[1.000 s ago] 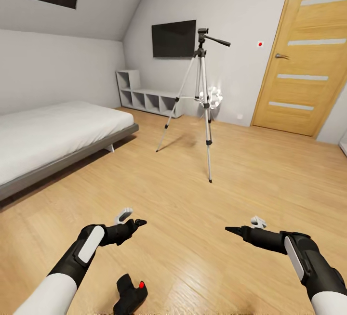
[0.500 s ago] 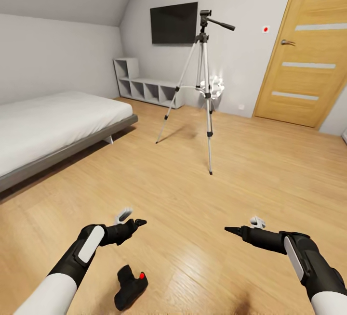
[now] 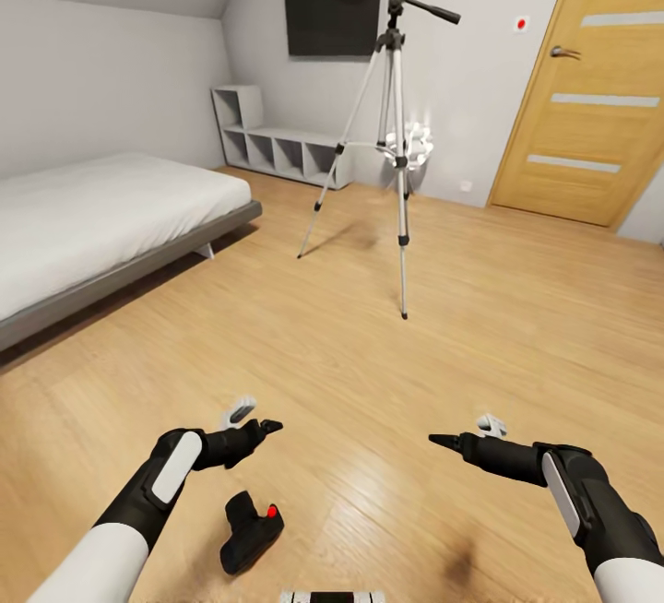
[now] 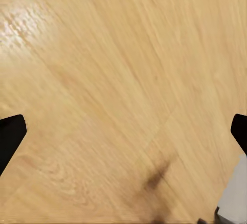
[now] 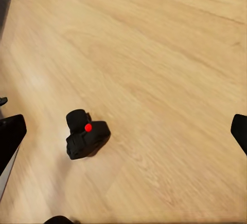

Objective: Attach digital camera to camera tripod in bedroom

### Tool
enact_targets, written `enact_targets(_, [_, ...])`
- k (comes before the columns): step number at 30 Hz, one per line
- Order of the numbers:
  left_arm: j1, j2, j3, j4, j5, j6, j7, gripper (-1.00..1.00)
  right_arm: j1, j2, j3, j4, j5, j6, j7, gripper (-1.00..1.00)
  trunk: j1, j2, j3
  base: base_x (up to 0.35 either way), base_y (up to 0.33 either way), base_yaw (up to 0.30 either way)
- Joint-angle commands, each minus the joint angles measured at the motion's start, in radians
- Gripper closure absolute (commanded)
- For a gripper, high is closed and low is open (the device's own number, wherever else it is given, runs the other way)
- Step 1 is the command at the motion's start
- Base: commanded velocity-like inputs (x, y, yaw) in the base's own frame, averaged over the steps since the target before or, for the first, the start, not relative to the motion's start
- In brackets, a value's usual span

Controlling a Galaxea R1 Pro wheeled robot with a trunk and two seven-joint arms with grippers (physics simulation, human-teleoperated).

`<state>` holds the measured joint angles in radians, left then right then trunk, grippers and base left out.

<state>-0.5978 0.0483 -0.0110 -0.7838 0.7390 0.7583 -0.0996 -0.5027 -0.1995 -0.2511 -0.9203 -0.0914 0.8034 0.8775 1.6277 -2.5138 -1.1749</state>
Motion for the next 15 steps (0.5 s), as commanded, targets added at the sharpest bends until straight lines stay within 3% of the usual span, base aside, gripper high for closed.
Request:
enact_targets(1, [0.0, 0.0, -0.006, -0.001, -0.003, 0.003, -0.003, -1.0, 0.0, 0.0, -0.001, 0.0, -0.008, 0.008, -0.002, -1.0, 0.0, -0.001, -0.005, 0.0, 0.0, 0.0])
enact_targets(5, [0.0, -0.001, -0.049, -0.005, -0.014, -0.002, -0.001, -1.0, -0.001, 0.0, -0.002, 0.0, -0.007, 0.008, -0.002, -1.0, 0.002, -0.002, -0.02, 0.0, 0.0, 0.0])
enact_targets(7, [0.0, -0.012, -0.128, -0.02, -0.039, -0.04, 0.019, -1.0, -0.001, 0.0, -0.002, 0.0, -0.006, 0.008, -0.002, -1.0, 0.003, -0.002, -0.028, 0.0, 0.0, 0.0])
enact_targets(11, [0.0, -0.04, -0.228, -0.031, -0.058, -0.11, 0.099, -1.0, 0.0, 0.0, -0.002, 0.0, -0.005, 0.008, -0.002, -1.0, 0.005, -0.003, -0.043, 0.0, 0.0, 0.0])
enact_targets(15, [0.0, -0.057, -0.262, -0.034, -0.063, -0.132, 0.137, -1.0, -0.001, 0.0, -0.002, 0.0, -0.005, 0.008, -0.002, -1.0, 0.006, -0.004, -0.059, 0.0, 0.0, 0.0])
